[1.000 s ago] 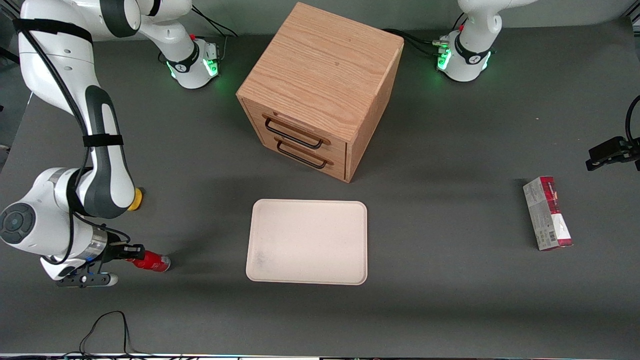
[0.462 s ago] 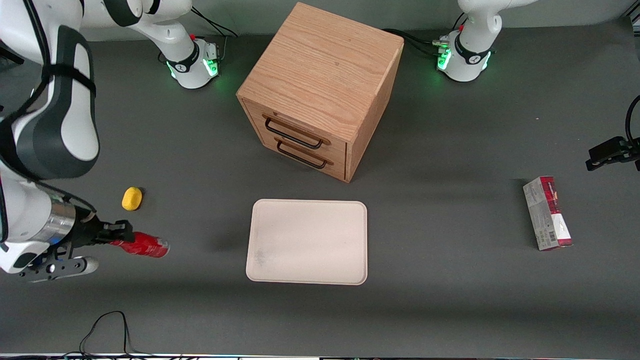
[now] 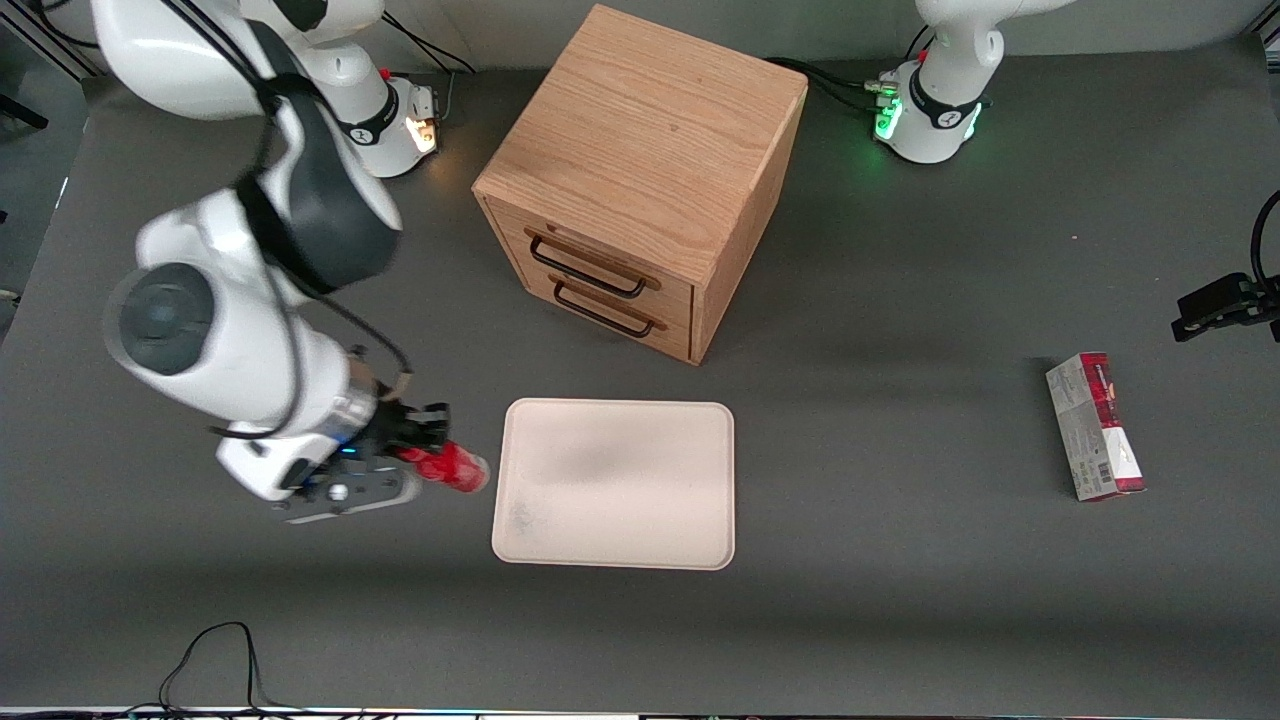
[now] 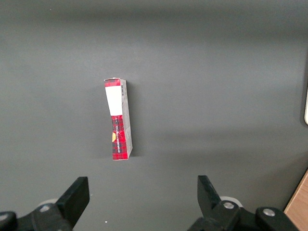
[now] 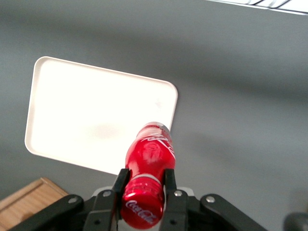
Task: Place coke bottle on tray
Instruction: 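Lift the bottle and carry it over the cream tray, then lower the bottle onto the tray and open the right gripper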
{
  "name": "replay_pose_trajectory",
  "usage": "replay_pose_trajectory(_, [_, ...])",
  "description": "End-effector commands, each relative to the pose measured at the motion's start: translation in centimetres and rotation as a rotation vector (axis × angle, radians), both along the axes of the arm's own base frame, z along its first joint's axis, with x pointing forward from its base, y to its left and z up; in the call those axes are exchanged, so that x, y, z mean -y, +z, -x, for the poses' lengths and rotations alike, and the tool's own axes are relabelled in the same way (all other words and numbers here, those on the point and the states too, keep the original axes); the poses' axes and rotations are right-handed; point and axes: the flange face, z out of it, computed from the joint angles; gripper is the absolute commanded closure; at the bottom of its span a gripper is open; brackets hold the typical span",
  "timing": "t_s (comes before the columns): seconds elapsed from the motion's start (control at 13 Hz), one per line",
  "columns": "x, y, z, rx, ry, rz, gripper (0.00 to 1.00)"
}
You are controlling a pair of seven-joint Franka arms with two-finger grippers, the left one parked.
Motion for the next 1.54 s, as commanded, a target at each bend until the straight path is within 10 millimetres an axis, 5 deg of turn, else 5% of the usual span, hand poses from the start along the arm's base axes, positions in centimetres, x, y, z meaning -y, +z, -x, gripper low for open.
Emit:
replay_pose_trajectory(0.0, [-2.7, -5.9, -1.7, 0.038, -0.020, 0.015, 0.89])
replay_pose_trajectory(0.23, [-3.5, -10.7, -2.8, 0.041, -0.017, -0.001, 0.88])
replay_pose_trajectory(0.54, [-3.4, -14.8, -3.4, 0.061, -0.005, 0.018, 0.83])
replay_pose_trajectory(0.62, [-3.5, -15.5, -3.3, 0.066, -0.001, 0.015, 0.66])
replay_pose_trajectory(0.69, [-3.5, -15.8, -3.4, 0.071, -0.009, 0.016, 0.01])
replay_pose_trajectory(0.77, [-3.4, -15.9, -3.3, 0.071, -0.018, 0.017, 0.00])
replay_pose_trajectory(0.92, [-3.1, -14.4, -3.5, 0.084, -0.030, 0.013, 0.00])
replay_pose_trajectory(1.15, [-0.9, -9.2, -3.3, 0.088, -0.057, 0.025, 0.00])
replay_pose_trajectory(1.31, [2.9, -4.4, -2.3, 0.032, -0.105, 0.039, 0.00])
replay_pose_trajectory(1.46, [9.3, 0.1, -1.0, -0.014, -0.217, 0.019, 0.00])
